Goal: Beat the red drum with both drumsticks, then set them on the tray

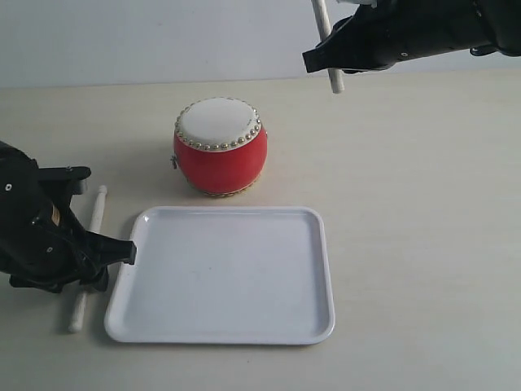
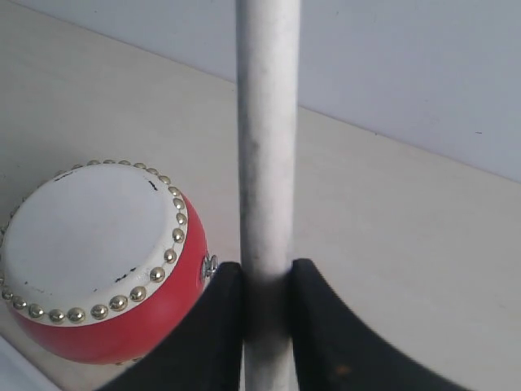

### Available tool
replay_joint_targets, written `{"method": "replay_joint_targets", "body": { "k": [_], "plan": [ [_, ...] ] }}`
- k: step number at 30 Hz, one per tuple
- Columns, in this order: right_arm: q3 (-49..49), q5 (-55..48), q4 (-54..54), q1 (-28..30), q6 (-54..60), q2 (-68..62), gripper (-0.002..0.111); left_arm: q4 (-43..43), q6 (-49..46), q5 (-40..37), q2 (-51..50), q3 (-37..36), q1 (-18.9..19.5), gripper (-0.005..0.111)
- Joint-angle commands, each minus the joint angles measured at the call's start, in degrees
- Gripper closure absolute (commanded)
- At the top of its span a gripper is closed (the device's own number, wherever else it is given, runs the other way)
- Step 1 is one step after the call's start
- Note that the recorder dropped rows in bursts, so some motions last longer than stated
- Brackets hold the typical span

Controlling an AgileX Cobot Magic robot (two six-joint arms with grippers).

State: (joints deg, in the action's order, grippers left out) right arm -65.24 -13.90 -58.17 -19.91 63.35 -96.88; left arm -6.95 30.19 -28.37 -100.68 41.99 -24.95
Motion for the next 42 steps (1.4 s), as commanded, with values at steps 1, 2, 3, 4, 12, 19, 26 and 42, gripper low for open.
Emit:
{"method": "replay_joint_targets", "body": {
  "k": [1,2,3,4,12,19,26,42],
  "plan": [
    [-0.3,-0.13,-0.28,-0.11,-0.13,-0.01,0.108,-0.32,0.08,0.02,-0.03,-1.3,-0.28,0.052],
    [-0.3,-0.13,-0.28,-0.11,-0.13,-0.01,0.108,-0.32,-0.3,0.02,-0.03,-1.51,-0.28,0.052],
    [-0.3,-0.13,-0.28,-0.11,-0.28,-0.01,0.108,-0.32,-0.6,0.02,-0.03,-1.52,-0.28,0.052],
    [-0.3,-0.13,-0.28,-0.11,-0.57,-0.01,0.108,-0.32,-0.61,0.02,-0.03,-1.52,-0.28,0.053],
    [-0.3,-0.13,-0.28,-0.11,-0.68,-0.01,0.108,-0.32,-0.74,0.7,-0.03,-1.52,-0.28,0.094],
    [-0.3,-0.13,-0.28,-0.11,-0.68,-0.01,0.108,-1.81,-1.23,1.08,0.42,-0.27,-0.28,0.107],
    [-0.3,-0.89,-0.13,-0.11,-0.68,-0.01,0.108,-2.89,-4.76,-4.05,5.13,6.42,-0.28,0.107],
    [-6.28,-18.46,35.5,-0.11,-33.14,-0.01,0.108,-3.13,-30.19,-12.51,9.27,26.31,-0.28,0.107]
  ]
}}
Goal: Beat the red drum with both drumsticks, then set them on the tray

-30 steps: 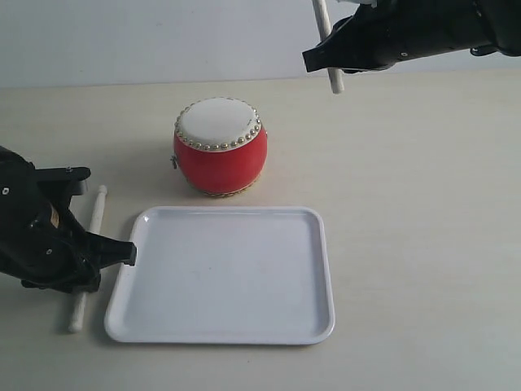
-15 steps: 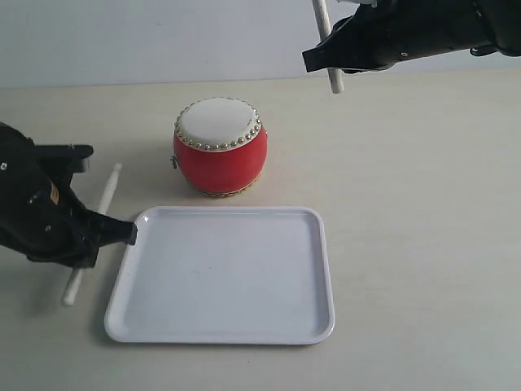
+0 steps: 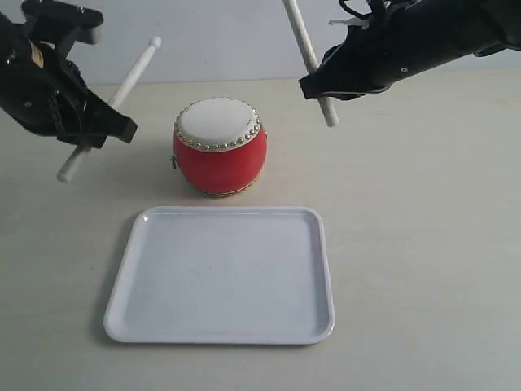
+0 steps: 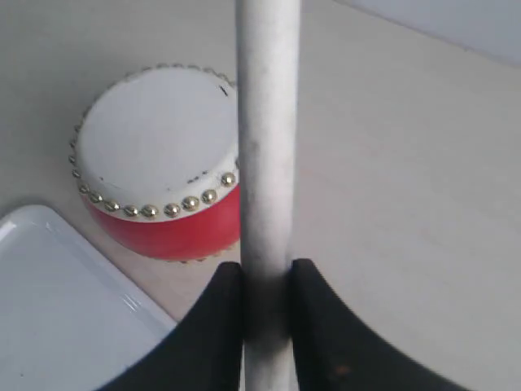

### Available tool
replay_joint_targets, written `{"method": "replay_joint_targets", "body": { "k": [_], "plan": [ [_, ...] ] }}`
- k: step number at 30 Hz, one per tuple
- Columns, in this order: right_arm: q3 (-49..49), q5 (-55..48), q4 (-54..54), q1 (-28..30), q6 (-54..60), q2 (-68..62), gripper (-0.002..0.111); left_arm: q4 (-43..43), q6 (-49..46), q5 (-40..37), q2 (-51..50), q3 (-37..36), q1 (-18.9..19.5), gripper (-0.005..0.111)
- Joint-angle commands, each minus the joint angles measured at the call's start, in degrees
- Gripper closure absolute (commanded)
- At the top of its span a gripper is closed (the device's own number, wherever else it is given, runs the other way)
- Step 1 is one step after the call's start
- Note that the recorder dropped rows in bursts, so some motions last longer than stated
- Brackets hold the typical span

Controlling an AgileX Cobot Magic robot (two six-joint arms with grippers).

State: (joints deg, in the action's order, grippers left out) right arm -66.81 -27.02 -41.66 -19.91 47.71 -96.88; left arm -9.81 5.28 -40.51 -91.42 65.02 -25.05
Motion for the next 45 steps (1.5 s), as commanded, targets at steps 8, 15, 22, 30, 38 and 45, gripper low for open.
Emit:
{"method": "replay_joint_targets", "body": {
  "k": [8,15,22,30,38,45],
  "plan": [
    [-15.54,-26.99,31.08,-0.11,-29.91,-0.05,0.108,-0.08,-12.51,-0.85,-0.13,5.78,-0.18,0.107],
    [-24.27,-40.71,32.35,-3.87,-30.14,-4.11,0.108,0.56,-12.12,-3.79,-0.22,5.78,-0.18,0.107],
    [-27.57,-42.95,40.79,-8.25,-37.45,-9.79,0.108,2.09,-10.62,-4.43,-0.22,5.28,-0.18,0.107],
    [-25.03,-42.95,41.66,-12.77,-40.43,-10.19,0.108,2.78,-12.76,-1.99,-0.22,0.59,-0.28,0.107],
    [-20.89,-42.95,41.66,-14.79,-40.57,-10.19,0.108,3.4,-13.17,3.98,-0.22,-3.66,-3.01,0.107],
    [-21.76,-42.95,42.7,-14.79,-41.64,-10.19,0.108,2.94,-13.0,3.89,2.11,-3.66,-4.14,0.107]
  ]
}}
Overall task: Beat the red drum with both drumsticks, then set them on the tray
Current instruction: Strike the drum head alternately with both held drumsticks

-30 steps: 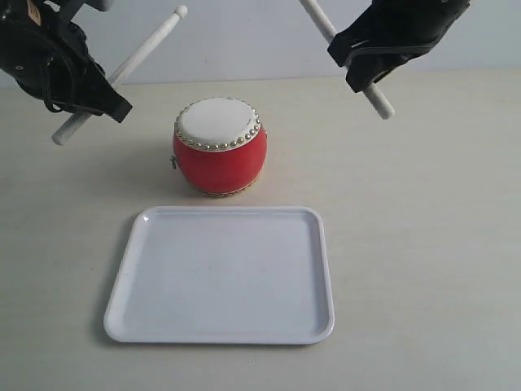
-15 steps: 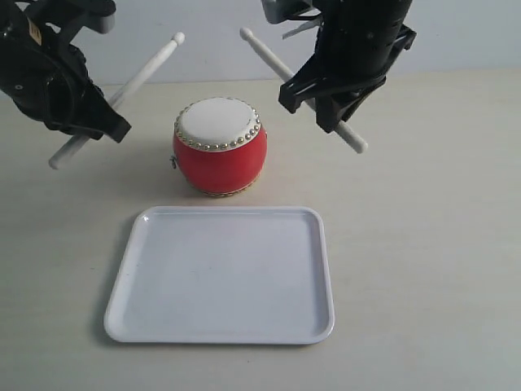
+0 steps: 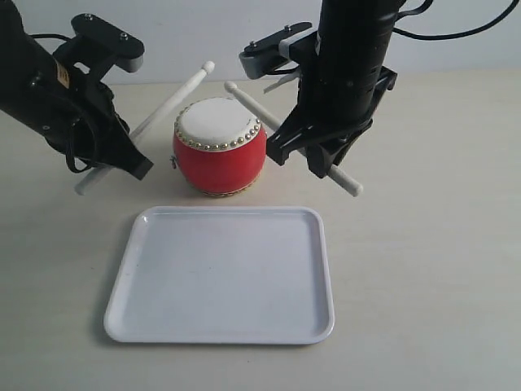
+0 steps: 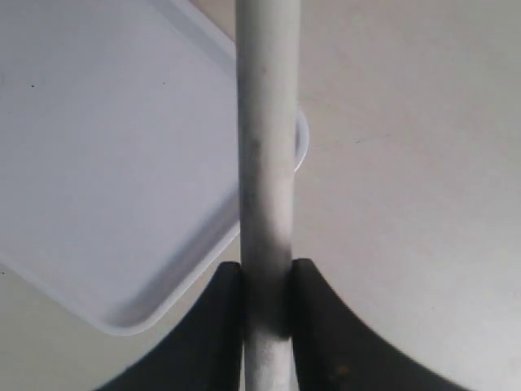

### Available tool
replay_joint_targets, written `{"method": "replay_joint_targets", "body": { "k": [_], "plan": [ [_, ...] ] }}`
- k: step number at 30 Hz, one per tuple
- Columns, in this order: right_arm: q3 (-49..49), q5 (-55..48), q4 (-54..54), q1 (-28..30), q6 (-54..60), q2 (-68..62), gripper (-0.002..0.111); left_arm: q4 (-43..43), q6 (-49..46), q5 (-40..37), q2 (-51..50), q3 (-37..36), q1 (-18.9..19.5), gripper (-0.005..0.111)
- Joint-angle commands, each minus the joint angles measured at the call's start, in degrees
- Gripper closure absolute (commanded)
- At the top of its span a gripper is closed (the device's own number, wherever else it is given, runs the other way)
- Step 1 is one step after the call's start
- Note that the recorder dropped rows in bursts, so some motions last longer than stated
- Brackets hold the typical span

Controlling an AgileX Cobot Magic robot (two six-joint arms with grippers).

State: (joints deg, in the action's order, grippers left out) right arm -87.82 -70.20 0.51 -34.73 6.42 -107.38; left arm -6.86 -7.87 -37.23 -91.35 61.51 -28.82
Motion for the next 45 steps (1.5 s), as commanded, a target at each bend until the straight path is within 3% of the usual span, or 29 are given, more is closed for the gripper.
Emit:
{"method": "replay_joint_targets", "body": {
  "k": [1,11,22,34,37,42,45],
  "plan": [
    [-1.13,0.24,0.53,0.02,-0.34,0.31,0.108,-0.01,0.16,0.36,2.54,-0.15,-0.37,0.107],
    [-3.38,0.24,0.53,0.02,-0.34,-0.29,0.108,-0.01,0.62,-0.4,5.14,-0.15,-0.37,0.107],
    [-2.07,0.24,-1.02,0.02,-0.63,-10.47,0.108,1.14,0.62,2.44,3.88,-0.15,-0.37,0.107],
    [-2.78,0.24,-1.93,0.02,-0.61,8.57,0.108,1.14,2.18,-7.53,-10.92,1.17,-0.37,0.107],
    [-1.37,0.24,-2.23,0.02,-0.11,3.56,0.108,1.14,3.78,-12.74,-7.27,4.54,-0.37,0.107],
    [-1.76,4.22,-6.42,0.02,0.03,-10.54,0.108,3.51,4.14,-12.4,1.7,6.48,-0.37,0.107],
    [-5.5,0.24,-7.4,0.02,0.95,-15.25,0.108,3.51,4.14,-11.72,5.15,6.48,-0.37,0.107]
  ]
}}
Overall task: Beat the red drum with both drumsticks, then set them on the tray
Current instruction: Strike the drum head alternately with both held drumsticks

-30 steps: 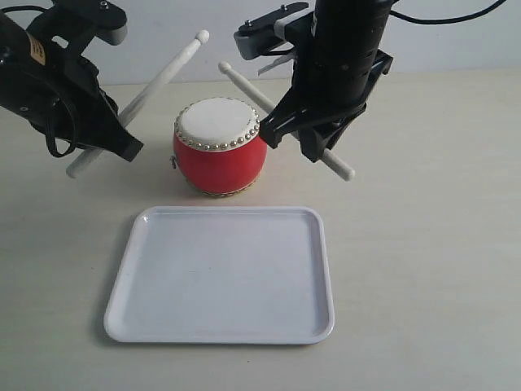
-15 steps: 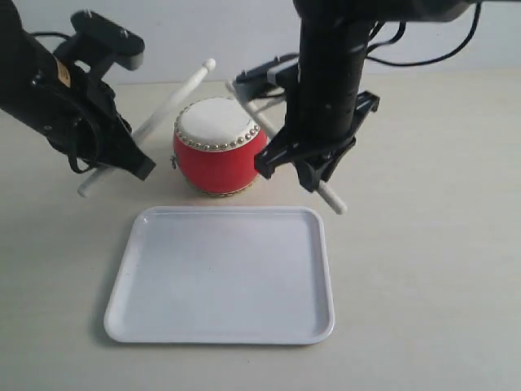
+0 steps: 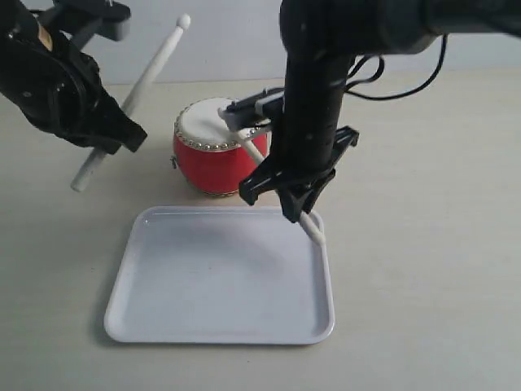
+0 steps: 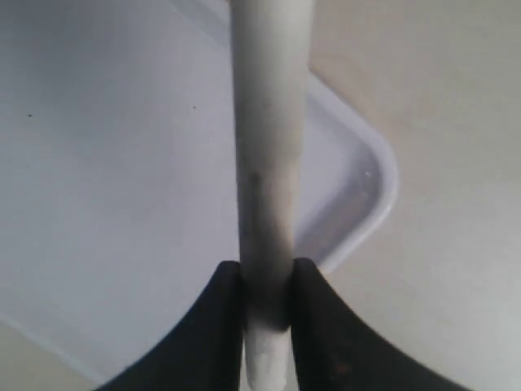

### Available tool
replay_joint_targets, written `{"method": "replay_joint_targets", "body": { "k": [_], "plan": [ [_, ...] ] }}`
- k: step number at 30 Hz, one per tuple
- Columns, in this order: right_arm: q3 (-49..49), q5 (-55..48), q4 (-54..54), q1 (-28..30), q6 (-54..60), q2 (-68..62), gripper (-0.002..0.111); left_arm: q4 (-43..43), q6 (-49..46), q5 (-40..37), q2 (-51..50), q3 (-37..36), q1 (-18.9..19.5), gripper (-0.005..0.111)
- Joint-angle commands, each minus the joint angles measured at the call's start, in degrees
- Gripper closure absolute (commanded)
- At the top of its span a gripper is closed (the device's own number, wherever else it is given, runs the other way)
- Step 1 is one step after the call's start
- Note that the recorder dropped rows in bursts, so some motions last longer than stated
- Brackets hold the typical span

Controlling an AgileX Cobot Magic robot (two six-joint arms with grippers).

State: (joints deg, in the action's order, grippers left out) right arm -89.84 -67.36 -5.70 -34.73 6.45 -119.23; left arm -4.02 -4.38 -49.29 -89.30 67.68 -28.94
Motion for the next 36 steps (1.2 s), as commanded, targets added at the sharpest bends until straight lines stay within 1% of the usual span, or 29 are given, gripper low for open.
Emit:
{"method": "replay_joint_targets", "body": {
  "k": [1,5,7,11,14,16,18,21,25,28,32,36],
  "plan": [
    [-5.14,-2.61,-1.19,0.02,0.92,-2.62,0.108,0.67,0.65,0.6,3.41,0.31,-0.25,0.107],
    [-6.12,-2.61,-1.28,0.02,0.48,6.32,0.108,1.1,0.06,2.03,-1.14,-2.15,-0.25,0.107],
    [-6.12,-2.61,-1.42,0.02,0.48,12.27,0.108,1.9,-1.27,2.81,-6.69,-4.09,-0.25,0.107],
    [-6.12,-2.61,-2.09,0.02,0.48,17.94,0.108,3.39,-5.52,2.34,-15.1,-4.32,-0.25,0.107],
    [-5.74,-2.61,-2.22,0.02,0.84,19.34,0.108,3.2,-5.24,2.2,-17.62,-3.07,-0.25,0.107],
    [-4.81,-2.61,-1.89,0.02,1.11,18.72,0.108,3.2,-3.02,2.2,-16.99,-2.15,-0.25,0.107],
    [-2.82,-0.74,-1.59,0.02,1.11,16.91,0.108,3.2,-2.88,1.86,-15.08,-1.36,-0.25,0.107],
    [-0.07,1.75,-1.59,0.02,1.56,9.98,0.108,3.2,-2.88,0.08,-9.47,-0.93,-0.25,0.107],
    [-0.37,0.88,-1.7,0.02,1.56,1.04,0.108,3.65,-2.77,-1.58,-3.42,-0.93,-0.25,0.107],
    [-2.4,-2.49,-1.59,0.02,1.0,-3.46,0.108,4.6,-2.67,-1.05,-0.02,-0.93,-0.25,0.107],
    [-6.67,-2.61,-1.59,0.02,-0.38,-3.42,0.108,4.72,-2.67,0.33,1.94,-1.06,-0.25,0.107],
    [-8.54,-2.61,-1.96,0.02,-1.75,2.47,0.108,4.72,-2.83,0.57,0.22,-1.46,-0.25,0.107]
  ]
}}
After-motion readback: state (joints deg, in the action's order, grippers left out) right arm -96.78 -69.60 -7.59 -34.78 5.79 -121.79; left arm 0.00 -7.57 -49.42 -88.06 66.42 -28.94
